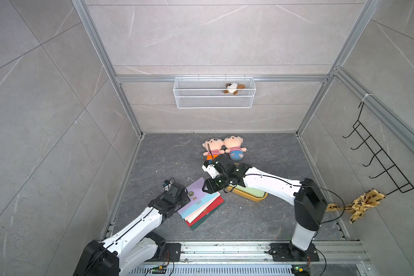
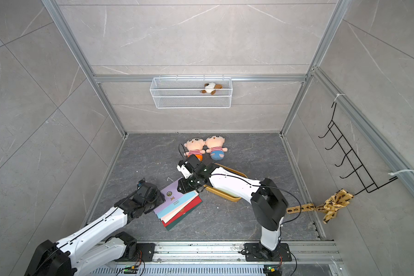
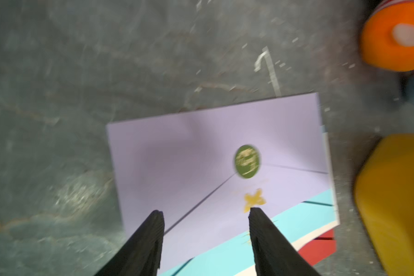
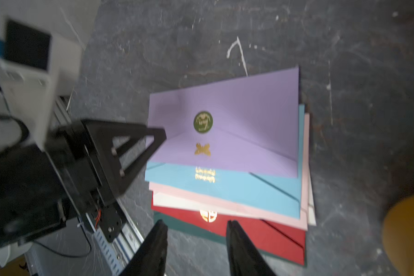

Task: Put the sealed envelopes into the storage box
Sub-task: Move the envelope to the center of the board, then pick up the envelope from the center of the board.

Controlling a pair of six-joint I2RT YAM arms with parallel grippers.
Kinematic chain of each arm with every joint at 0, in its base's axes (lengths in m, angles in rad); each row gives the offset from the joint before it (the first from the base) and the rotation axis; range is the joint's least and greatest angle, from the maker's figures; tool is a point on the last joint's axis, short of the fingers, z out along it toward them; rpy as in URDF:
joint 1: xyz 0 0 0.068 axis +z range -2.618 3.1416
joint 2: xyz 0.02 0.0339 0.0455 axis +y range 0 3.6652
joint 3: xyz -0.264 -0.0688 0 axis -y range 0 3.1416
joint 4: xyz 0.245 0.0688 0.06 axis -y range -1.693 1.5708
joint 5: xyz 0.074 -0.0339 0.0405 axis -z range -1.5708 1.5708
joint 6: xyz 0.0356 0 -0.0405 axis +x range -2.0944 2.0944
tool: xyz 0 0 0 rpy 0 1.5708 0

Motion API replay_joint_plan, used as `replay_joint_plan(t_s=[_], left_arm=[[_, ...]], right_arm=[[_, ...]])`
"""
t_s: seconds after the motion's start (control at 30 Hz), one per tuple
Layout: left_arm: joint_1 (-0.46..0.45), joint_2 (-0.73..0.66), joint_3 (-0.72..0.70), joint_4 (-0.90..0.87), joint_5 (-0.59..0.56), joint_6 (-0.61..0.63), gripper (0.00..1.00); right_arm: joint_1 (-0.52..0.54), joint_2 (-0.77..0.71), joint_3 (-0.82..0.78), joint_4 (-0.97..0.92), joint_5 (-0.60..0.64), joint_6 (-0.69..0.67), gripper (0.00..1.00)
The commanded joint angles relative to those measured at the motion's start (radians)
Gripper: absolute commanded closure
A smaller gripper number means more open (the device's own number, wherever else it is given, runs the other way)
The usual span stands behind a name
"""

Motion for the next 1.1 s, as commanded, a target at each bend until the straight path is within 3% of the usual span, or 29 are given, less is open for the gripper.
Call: replay_joint_plan(t_s=[0.0, 0.23, 0.33, 0.6, 0.8, 1.07], left_arm=[[-0.004, -0.003, -0.046, -0.014, 0.02, -0.067, 0.42], [-0.002, 0.058, -0.071, 0.05, 0.009, -0.07, 0.5], [-0.003, 0.051, -0.077, 0.052, 0.009, -0.071, 0.51], [-0.003, 0.017, -0.091, 0.036, 0.004, -0.075, 0.52], [-0.003, 0.015, -0.096, 0.04, 0.003, -0.073, 0.52], [-0.002, 0.017, -0.099, 0.036, -0.007, -0.062, 0.52]], right_arm=[[-0.01, 0.147, 0.178, -0.081, 0.032, 0.001, 0.56], [-0.077, 0.433, 0.518, -0.228, 0.005, -0.053, 0.58], [-0.082, 0.53, 0.685, -0.353, 0.05, -0.104, 0.58], [-0.1, 0.675, 1.0, -0.613, 0.157, -0.158, 0.57], [-0.102, 0.769, 1.176, -0.762, 0.181, -0.197, 0.54], [-0.105, 0.847, 1.285, -0.83, 0.132, -0.226, 0.53]])
